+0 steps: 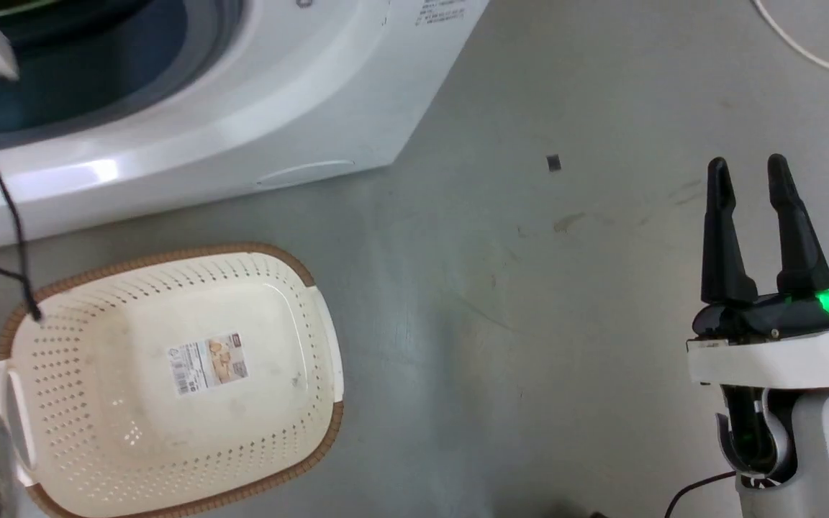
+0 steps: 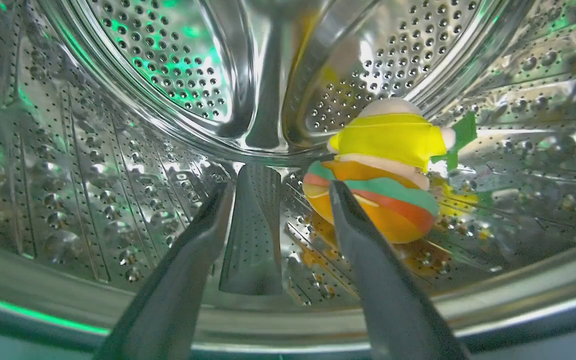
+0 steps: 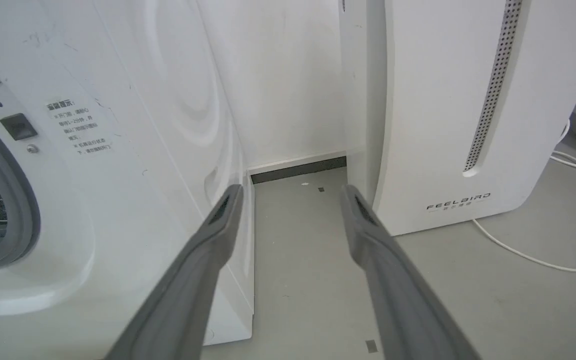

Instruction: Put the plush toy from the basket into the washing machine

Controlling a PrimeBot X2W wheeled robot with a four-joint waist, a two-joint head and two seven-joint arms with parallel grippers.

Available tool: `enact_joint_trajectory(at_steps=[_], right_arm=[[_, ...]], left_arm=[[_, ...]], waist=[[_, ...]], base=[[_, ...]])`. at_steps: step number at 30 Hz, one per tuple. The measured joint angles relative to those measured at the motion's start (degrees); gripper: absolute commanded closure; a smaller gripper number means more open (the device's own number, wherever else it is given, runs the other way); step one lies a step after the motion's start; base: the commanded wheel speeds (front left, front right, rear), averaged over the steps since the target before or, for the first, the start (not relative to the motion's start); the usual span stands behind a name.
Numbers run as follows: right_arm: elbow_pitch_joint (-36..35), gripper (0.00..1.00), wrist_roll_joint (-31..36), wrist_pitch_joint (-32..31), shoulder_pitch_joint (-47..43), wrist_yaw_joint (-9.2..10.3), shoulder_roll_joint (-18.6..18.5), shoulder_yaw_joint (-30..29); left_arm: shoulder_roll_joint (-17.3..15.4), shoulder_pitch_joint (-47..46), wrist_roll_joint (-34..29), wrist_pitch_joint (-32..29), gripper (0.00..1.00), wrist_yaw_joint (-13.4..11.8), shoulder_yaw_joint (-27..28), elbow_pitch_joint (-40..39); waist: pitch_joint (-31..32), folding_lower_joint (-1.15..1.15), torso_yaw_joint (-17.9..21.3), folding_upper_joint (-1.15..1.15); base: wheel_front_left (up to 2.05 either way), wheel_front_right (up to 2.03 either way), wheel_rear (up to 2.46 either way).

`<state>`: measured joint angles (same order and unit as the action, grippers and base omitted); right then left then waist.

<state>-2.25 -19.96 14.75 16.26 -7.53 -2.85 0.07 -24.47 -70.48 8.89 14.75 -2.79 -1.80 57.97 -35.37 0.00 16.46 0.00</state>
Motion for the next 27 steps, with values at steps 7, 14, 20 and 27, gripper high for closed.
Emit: enact_joint_trajectory(at_steps=[7,14,20,27], right_arm=[[0.29,0.0,1.45,0.0,-1.54,0.0,0.0,0.01],[0.6,0.0,3.02,0.0,-3.72,0.0,0.0,0.01],[0.81,0.0,4.54,0.0,-5.69,0.0,0.0,-0.01],[0.99,0.0,5.97,0.0,-8.59,0.0,0.0,0.48]], left_arm=[[3.28,8.43,0.44,0.0,0.0,-0.02,0.44,-4.26],[6.53,19.49,0.26,0.0,0.0,-0.67,0.9,-11.76],[9.4,28.68,-0.78,0.0,0.0,-1.2,1.92,-21.63],[12.83,41.43,-2.87,0.0,0.0,-2.08,3.05,-35.01]], waist=[[4.63,0.0,-1.44,0.0],[9.86,0.0,-3.64,0.0],[14.04,-0.01,-5.64,0.0],[18.98,-0.01,-7.68,0.0]], base=[[0.0,0.0,0.0],[0.0,0.0,0.0],[0.0,0.0,0.0],[0.0,0.0,0.0]])
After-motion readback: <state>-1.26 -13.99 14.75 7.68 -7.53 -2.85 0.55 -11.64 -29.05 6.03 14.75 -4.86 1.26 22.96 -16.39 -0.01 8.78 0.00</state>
